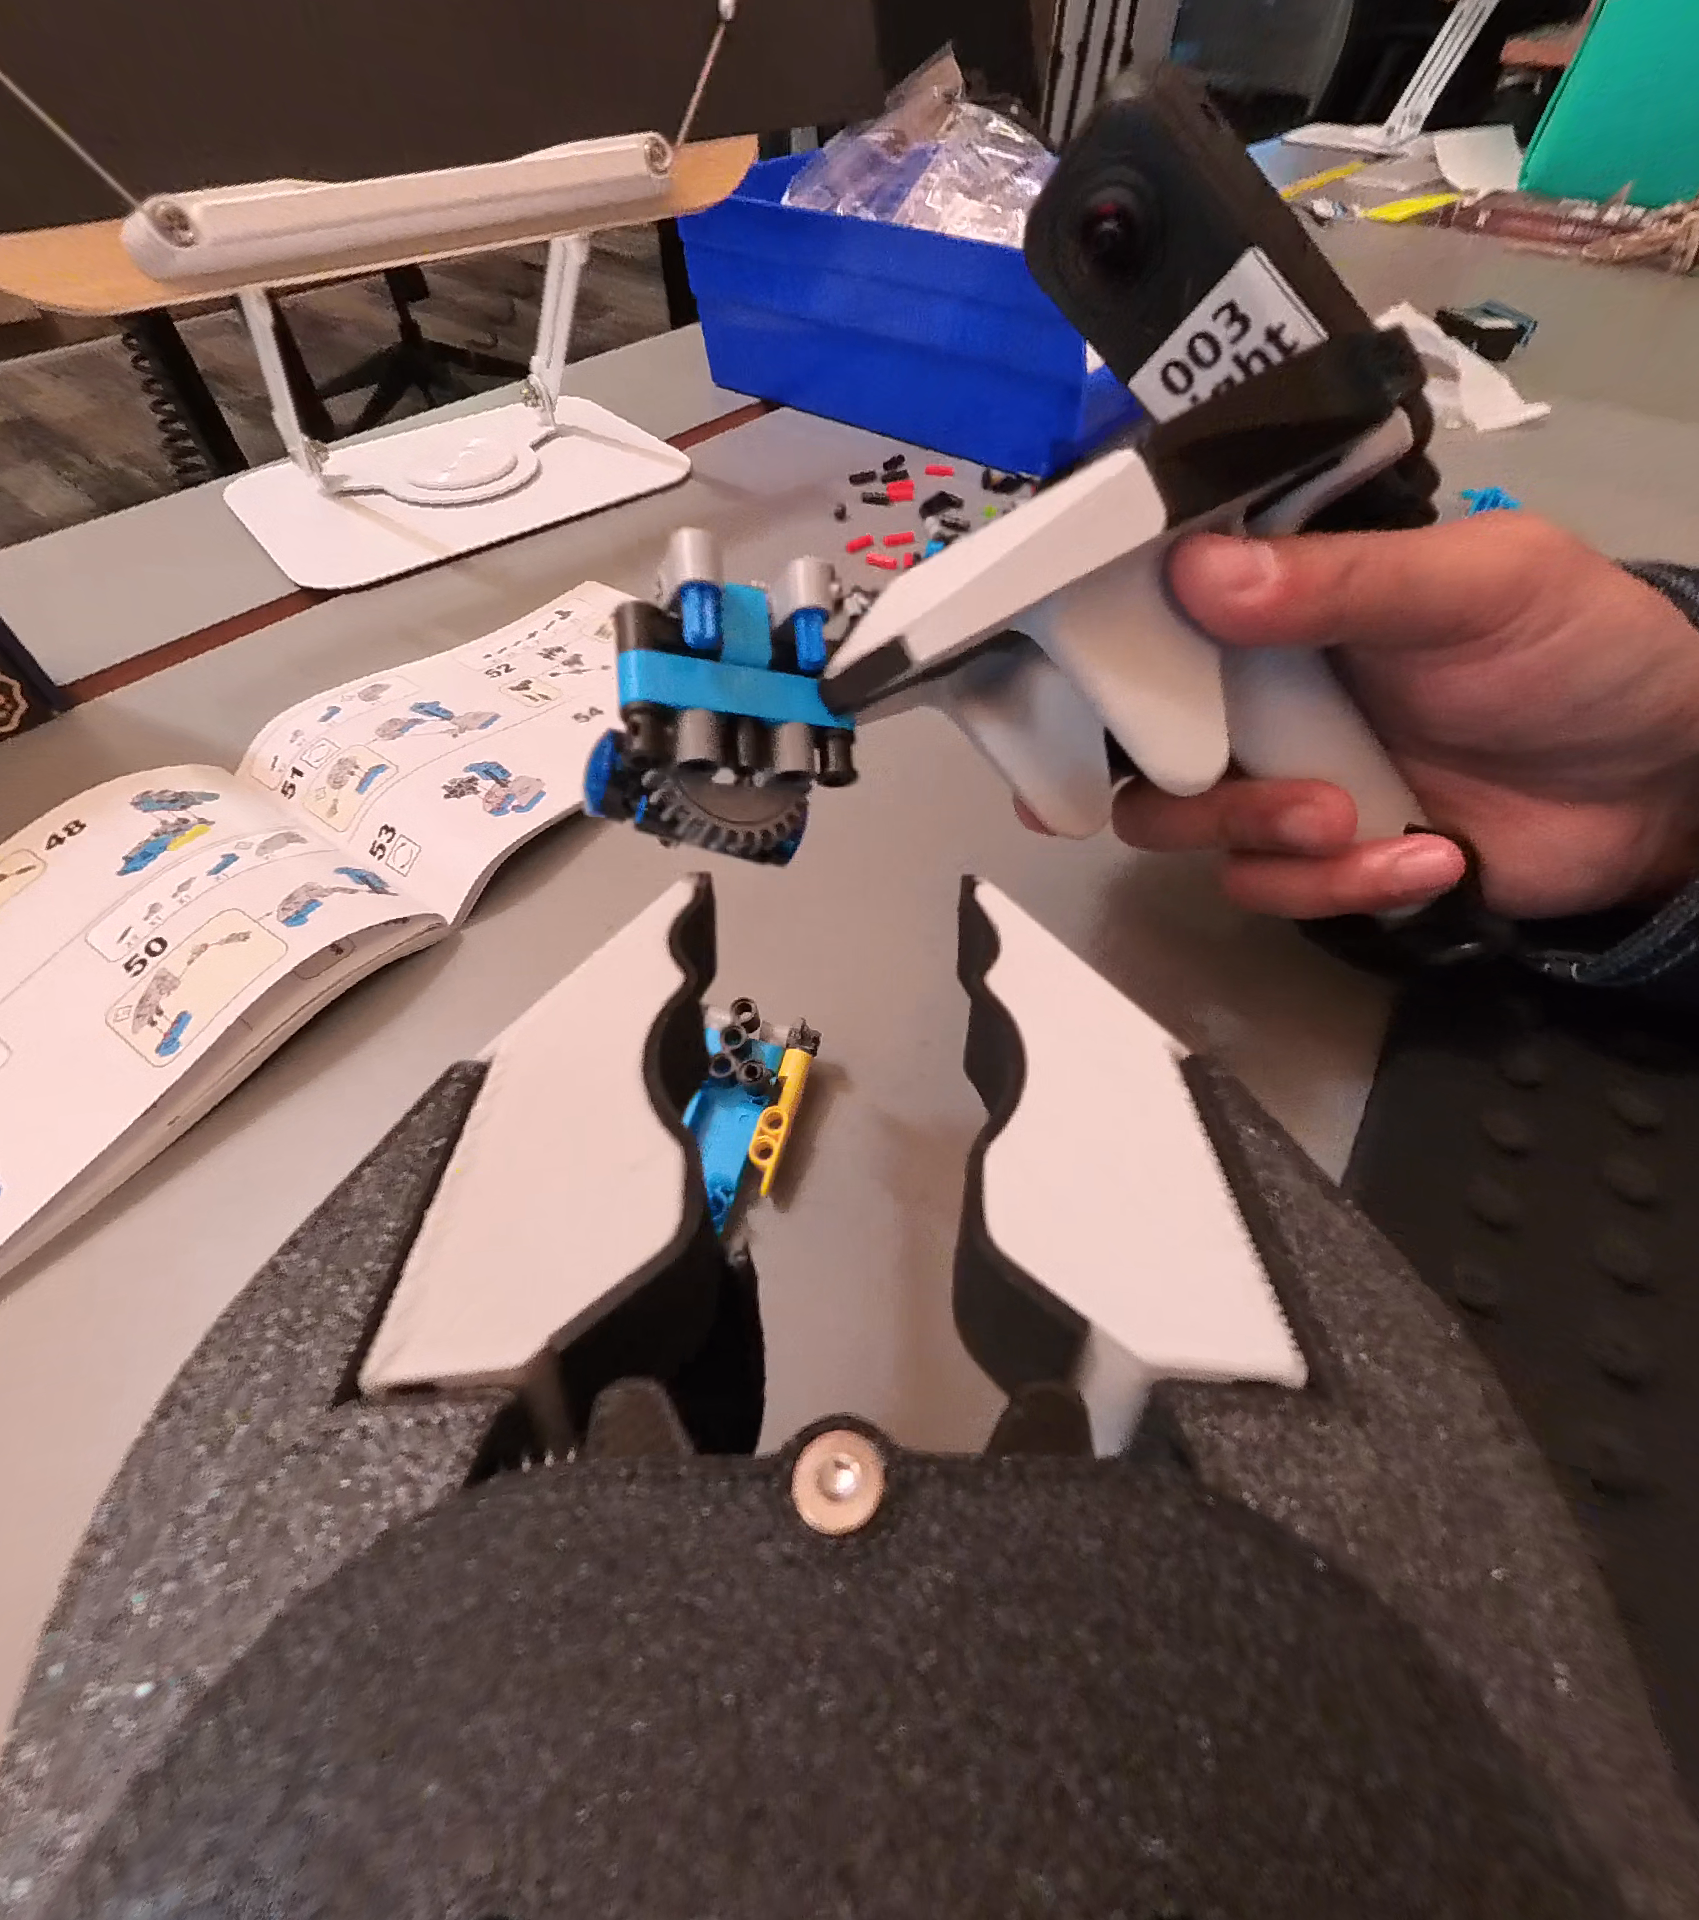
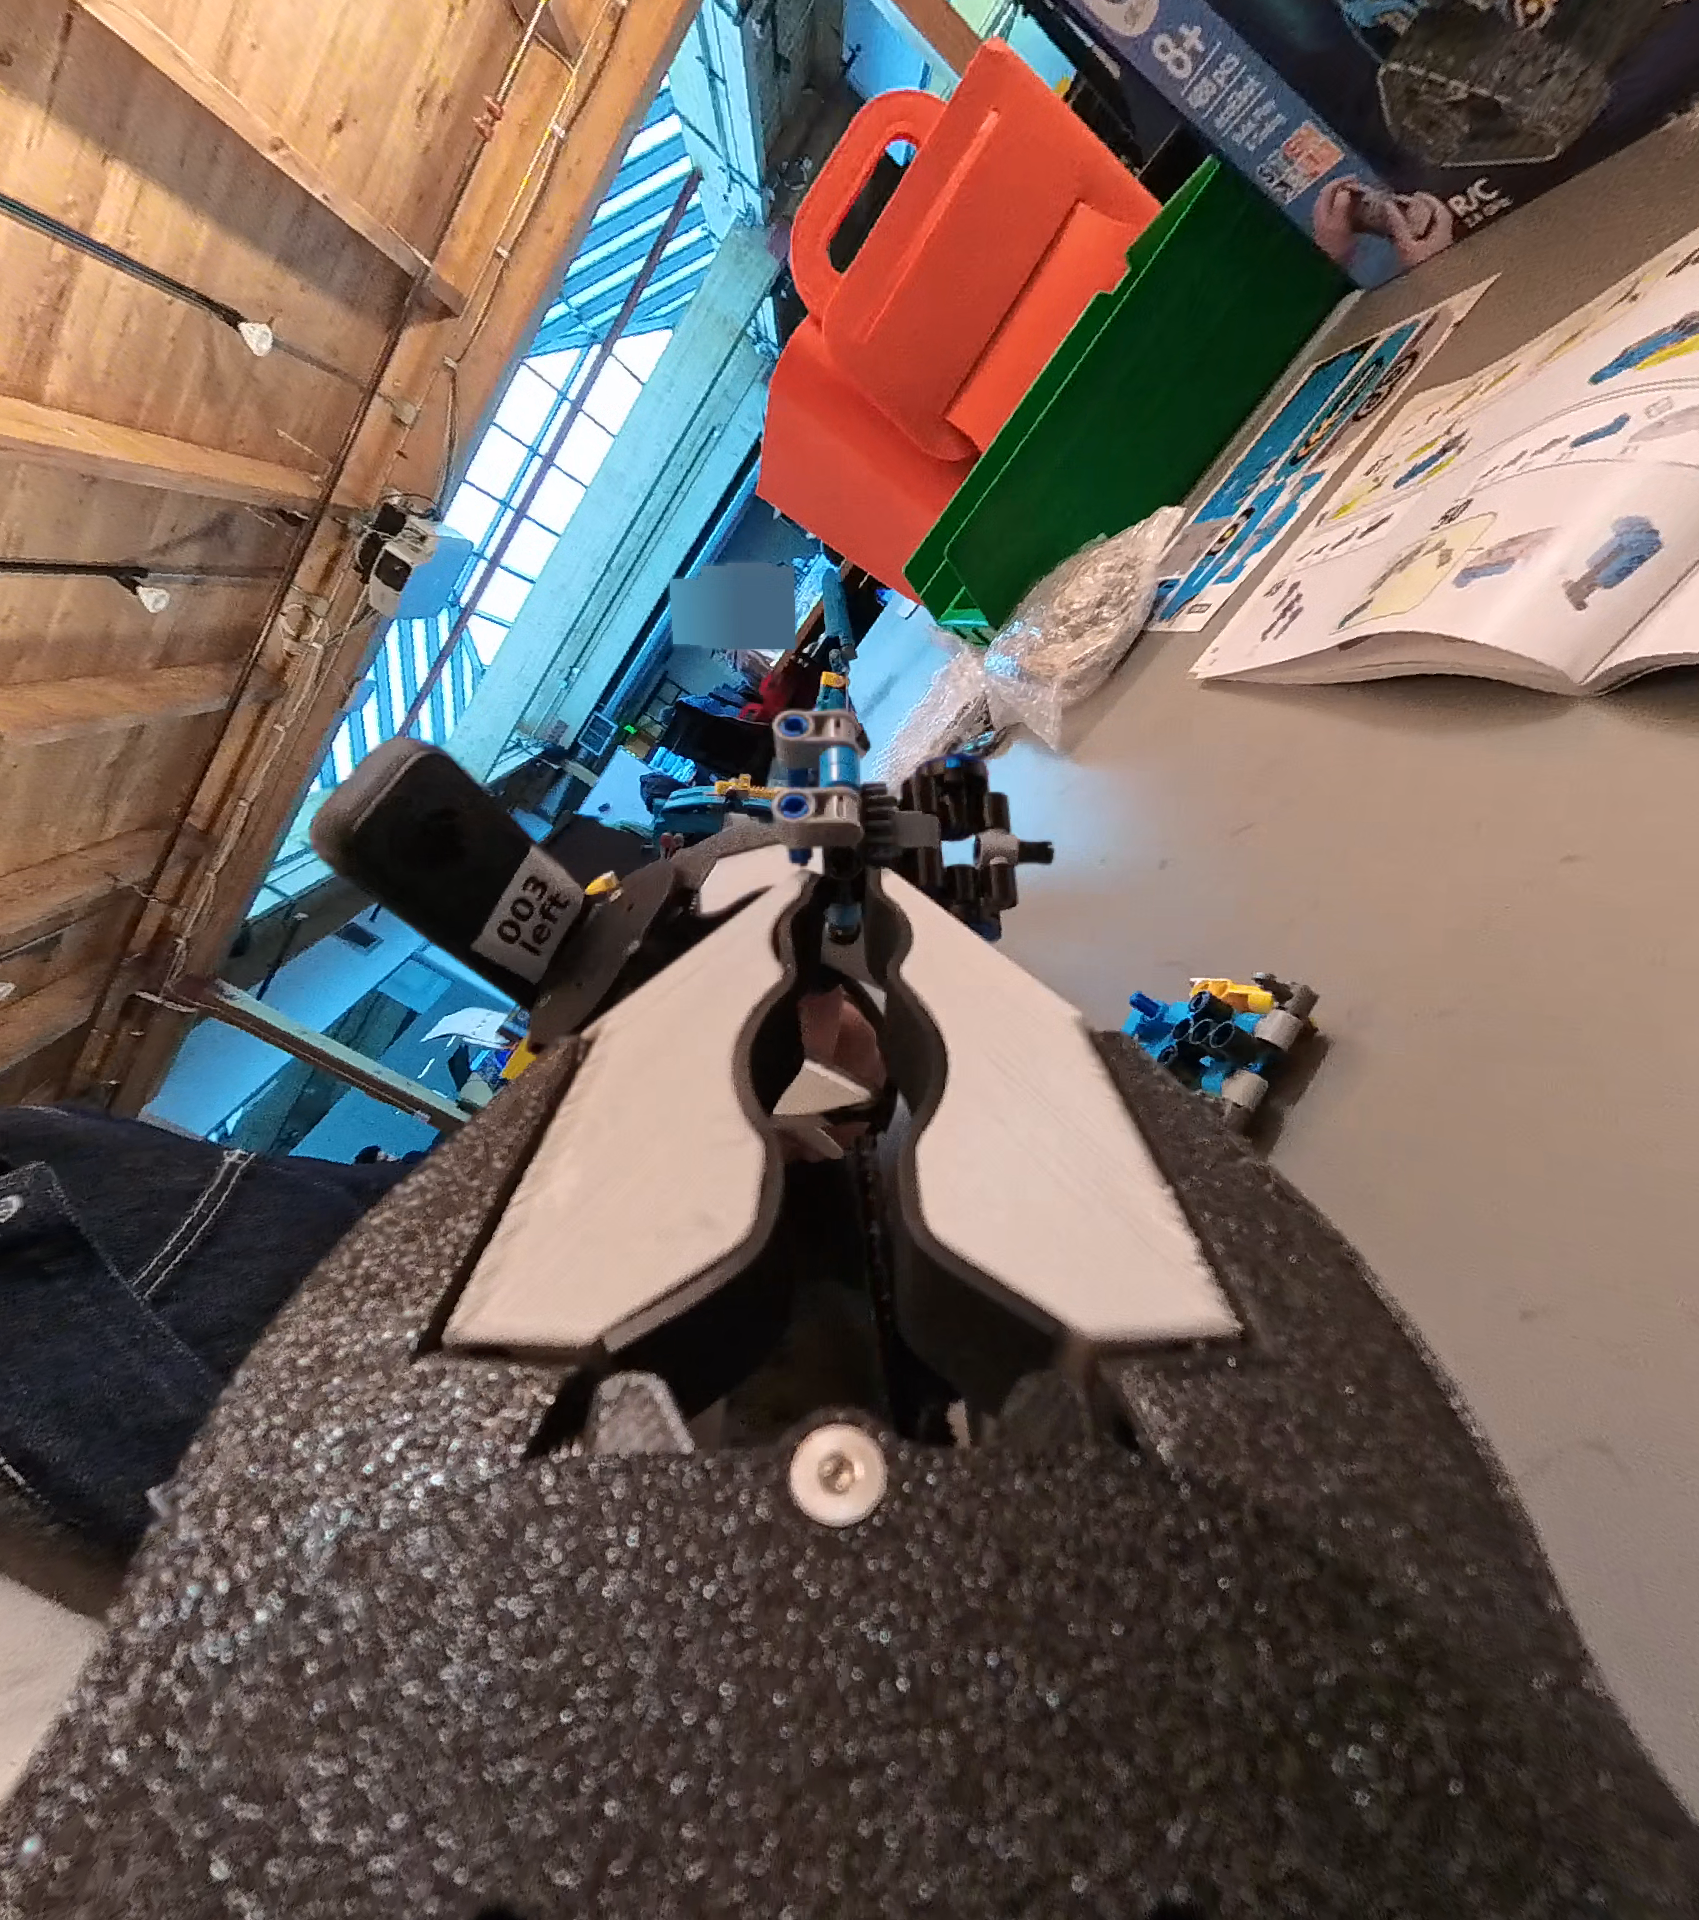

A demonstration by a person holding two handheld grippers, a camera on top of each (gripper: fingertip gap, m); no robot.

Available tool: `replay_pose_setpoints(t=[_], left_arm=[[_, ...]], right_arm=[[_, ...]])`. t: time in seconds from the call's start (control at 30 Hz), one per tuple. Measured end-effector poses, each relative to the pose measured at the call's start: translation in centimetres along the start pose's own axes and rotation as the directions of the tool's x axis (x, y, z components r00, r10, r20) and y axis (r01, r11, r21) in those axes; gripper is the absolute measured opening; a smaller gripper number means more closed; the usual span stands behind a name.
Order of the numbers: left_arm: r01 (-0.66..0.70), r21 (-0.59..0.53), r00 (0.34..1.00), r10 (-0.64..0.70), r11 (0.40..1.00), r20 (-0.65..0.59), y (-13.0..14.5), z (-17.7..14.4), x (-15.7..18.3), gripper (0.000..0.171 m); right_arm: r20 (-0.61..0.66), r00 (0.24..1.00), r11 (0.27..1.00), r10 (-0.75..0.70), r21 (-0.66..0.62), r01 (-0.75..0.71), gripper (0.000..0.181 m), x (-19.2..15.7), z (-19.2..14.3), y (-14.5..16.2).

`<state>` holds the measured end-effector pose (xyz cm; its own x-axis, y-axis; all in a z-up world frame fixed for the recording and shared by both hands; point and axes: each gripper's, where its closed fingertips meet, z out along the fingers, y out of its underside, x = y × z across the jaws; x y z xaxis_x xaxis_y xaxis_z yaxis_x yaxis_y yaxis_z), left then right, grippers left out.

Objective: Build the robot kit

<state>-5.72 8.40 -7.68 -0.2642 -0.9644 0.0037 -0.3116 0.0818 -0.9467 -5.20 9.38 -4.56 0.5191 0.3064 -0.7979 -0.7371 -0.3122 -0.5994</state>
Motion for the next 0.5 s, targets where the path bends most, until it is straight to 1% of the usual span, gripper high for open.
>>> replay_pose_setpoints(t=[0.07, 0.1, 0.13, 0.17, 0.23, 0.27, 0.33, 0.37, 0.4, 0.43, 0.47, 0.5], left_arm=[[-0.029, -0.011, 0.999, 0.029, 1.000, -0.019, 0.1, 0.1, 0.6, 0.037], [-0.042, -0.019, 0.999, 0.041, 0.999, -0.006, 0.3, 0.1, 0.5, 0.034], [-0.045, -0.040, 0.998, 0.047, 0.998, 0.048, 0.6, 0.1, -0.4, 0.034], [-0.041, -0.065, 0.995, 0.046, 0.997, 0.089, 1.1, 0.2, -1.3, 0.037], [-0.001, -0.085, 0.996, 0.009, 0.996, 0.088, 1.6, 0.3, -1.8, 0.053], [0.014, -0.073, 0.997, -0.008, 0.997, 0.074, 1.4, 0.3, -1.6, 0.058], [-0.009, -0.040, 0.999, 0.010, 0.999, 0.040, 0.8, 0.3, -0.7, 0.059], [-0.032, -0.036, 0.998, 0.033, 0.999, 0.049, 0.7, 0.3, -0.6, 0.061], [-0.055, -0.043, 0.997, 0.057, 0.998, 0.057, 0.7, 0.3, -0.5, 0.060], [-0.072, -0.052, 0.996, 0.074, 0.996, 0.047, 0.9, 0.3, -0.2, 0.051], [-0.075, -0.055, 0.997, 0.076, 0.996, 0.025, 1.0, 0.4, 0.2, 0.046], [-0.076, -0.060, 0.997, 0.077, 0.995, 0.012, 1.0, 0.5, 0.5, 0.046]], right_arm=[[-0.034, 0.999, 1.000, -0.012, -0.001, 0.012, 0.007, 0.5, -0.1, 0.0], [-0.047, 0.999, 1.000, -0.017, -0.008, 0.016, 0.007, 0.7, -0.1, 0.1], [-0.041, 0.999, 1.000, -0.015, -0.013, 0.015, 0.007, 0.6, -0.1, 0.2], [-0.033, 0.999, 1.000, -0.013, -0.012, 0.013, 0.007, 0.5, 0.0, 0.2], [-0.027, 1.000, 1.000, -0.011, -0.026, 0.011, 0.007, 0.4, 0.1, 0.4], [-0.020, 1.000, 0.999, -0.004, -0.039, 0.003, 0.007, 0.3, 0.3, 0.7], [0.007, 1.000, 0.999, 0.021, -0.050, -0.021, 0.007, 0.0, 0.5, 1.0], [0.018, 0.999, 0.998, 0.031, -0.057, -0.030, 0.007, -0.1, 0.6, 1.1], [0.024, 0.999, 0.998, 0.037, -0.053, -0.036, 0.007, -0.1, 0.6, 1.0], [0.024, 0.999, 0.998, 0.040, -0.044, -0.039, 0.007, -0.1, 0.5, 0.9], [0.018, 0.999, 0.998, 0.041, -0.040, -0.041, 0.007, 0.1, 0.4, 0.8], [0.017, 0.999, 0.998, 0.045, -0.036, -0.045, 0.006, 0.1, 0.3, 0.7]])
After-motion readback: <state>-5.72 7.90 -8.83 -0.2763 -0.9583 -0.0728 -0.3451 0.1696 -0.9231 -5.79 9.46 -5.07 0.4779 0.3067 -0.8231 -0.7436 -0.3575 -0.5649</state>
